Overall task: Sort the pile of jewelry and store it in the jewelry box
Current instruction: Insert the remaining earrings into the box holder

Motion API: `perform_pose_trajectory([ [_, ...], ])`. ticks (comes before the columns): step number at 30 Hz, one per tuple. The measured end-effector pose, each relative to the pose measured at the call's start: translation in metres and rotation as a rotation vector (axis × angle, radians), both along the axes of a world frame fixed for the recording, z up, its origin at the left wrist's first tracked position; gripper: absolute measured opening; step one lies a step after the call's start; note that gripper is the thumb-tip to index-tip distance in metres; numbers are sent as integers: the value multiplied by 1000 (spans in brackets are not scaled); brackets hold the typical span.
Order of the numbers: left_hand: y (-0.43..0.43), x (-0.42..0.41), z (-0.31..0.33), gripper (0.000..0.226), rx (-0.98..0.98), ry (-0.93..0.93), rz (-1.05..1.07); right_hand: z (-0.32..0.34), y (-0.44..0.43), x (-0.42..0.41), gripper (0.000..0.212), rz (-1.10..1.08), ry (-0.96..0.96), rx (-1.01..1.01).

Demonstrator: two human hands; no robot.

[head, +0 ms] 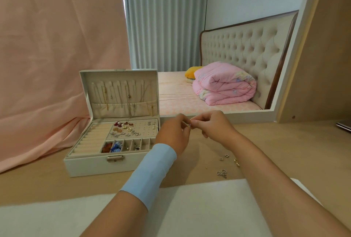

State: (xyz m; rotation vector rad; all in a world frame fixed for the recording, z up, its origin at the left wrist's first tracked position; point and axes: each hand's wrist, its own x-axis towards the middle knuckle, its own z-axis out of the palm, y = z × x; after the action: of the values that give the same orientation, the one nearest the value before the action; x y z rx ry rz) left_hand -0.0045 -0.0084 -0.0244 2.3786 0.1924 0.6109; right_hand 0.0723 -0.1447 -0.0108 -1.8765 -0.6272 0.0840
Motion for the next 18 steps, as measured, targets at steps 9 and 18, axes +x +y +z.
perform_pose_trajectory([
  [9, 71, -39, 43, 5, -110, -112, -84, 25, 53, -39, 13, 110, 164, 239],
  [18, 137, -57, 49, 5, -279, -147, -39, 36, 122, -46, 14, 230, 156, 207],
])
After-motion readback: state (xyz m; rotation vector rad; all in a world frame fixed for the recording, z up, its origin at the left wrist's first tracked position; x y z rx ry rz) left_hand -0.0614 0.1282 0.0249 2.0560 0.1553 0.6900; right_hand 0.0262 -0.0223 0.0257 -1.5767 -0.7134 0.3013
